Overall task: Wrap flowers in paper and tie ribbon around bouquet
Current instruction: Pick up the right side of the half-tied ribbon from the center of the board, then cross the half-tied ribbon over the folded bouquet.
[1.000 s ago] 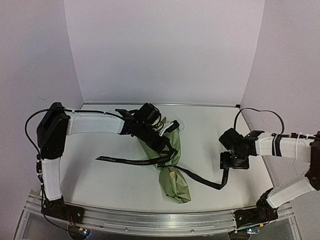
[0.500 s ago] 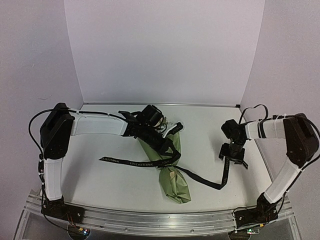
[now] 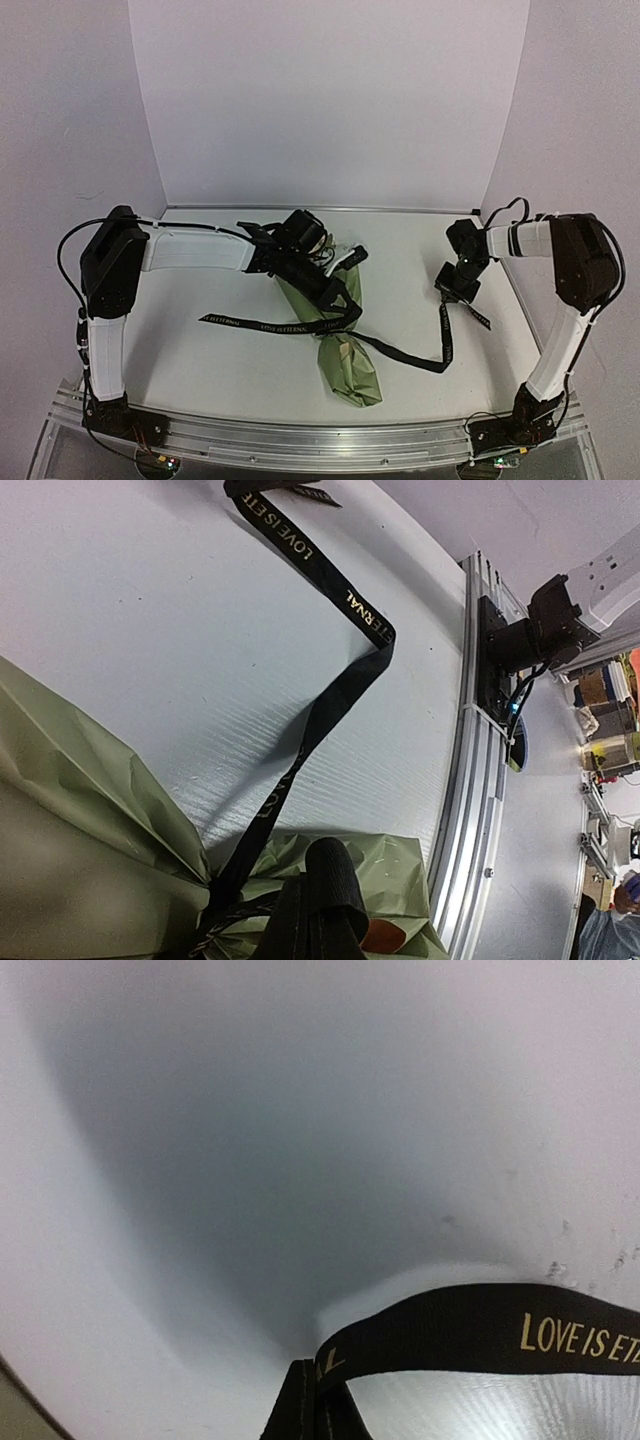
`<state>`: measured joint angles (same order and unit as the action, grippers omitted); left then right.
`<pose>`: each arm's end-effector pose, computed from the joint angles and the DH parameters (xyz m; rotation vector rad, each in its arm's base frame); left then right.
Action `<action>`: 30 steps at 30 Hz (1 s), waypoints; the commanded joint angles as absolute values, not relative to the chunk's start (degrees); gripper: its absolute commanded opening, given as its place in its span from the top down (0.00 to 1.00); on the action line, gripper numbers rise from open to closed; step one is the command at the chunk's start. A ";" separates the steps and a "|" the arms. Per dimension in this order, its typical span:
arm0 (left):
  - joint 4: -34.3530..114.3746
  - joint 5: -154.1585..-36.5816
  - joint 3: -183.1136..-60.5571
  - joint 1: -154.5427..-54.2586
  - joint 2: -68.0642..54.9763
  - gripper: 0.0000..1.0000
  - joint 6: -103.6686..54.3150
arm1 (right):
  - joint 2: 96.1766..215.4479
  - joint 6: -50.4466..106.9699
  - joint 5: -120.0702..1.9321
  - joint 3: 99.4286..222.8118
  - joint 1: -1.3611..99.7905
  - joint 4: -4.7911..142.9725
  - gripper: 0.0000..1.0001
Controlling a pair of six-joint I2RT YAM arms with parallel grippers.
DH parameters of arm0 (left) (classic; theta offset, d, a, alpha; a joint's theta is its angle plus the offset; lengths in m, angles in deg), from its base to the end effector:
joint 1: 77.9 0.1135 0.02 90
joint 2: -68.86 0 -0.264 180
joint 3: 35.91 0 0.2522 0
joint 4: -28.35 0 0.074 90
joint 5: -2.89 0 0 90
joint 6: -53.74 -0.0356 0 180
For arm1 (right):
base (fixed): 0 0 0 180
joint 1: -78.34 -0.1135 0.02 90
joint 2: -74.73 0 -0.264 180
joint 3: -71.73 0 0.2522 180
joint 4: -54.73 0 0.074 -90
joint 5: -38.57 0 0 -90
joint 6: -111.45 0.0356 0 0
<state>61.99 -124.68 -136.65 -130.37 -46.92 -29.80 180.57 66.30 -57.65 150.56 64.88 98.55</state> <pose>0.2544 -0.3668 0.2090 1.3004 2.2242 -1.2308 0.3421 0.0858 0.1496 0.7533 2.7783 0.3734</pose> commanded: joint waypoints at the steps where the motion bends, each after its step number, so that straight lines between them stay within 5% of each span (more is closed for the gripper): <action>1: 60.16 -126.61 -139.41 -130.85 -48.37 1.00 -32.03 | 178.19 70.24 -62.56 159.62 62.86 98.78 1.00; 16: 54.59 -125.57 -138.34 -133.04 -51.73 0.99 -32.54 | 184.59 82.56 -67.60 192.29 53.38 102.16 1.00; 30: 39.31 -120.53 -129.49 -132.94 -44.21 0.59 -25.97 | 184.36 87.08 -69.08 194.36 49.74 99.19 1.00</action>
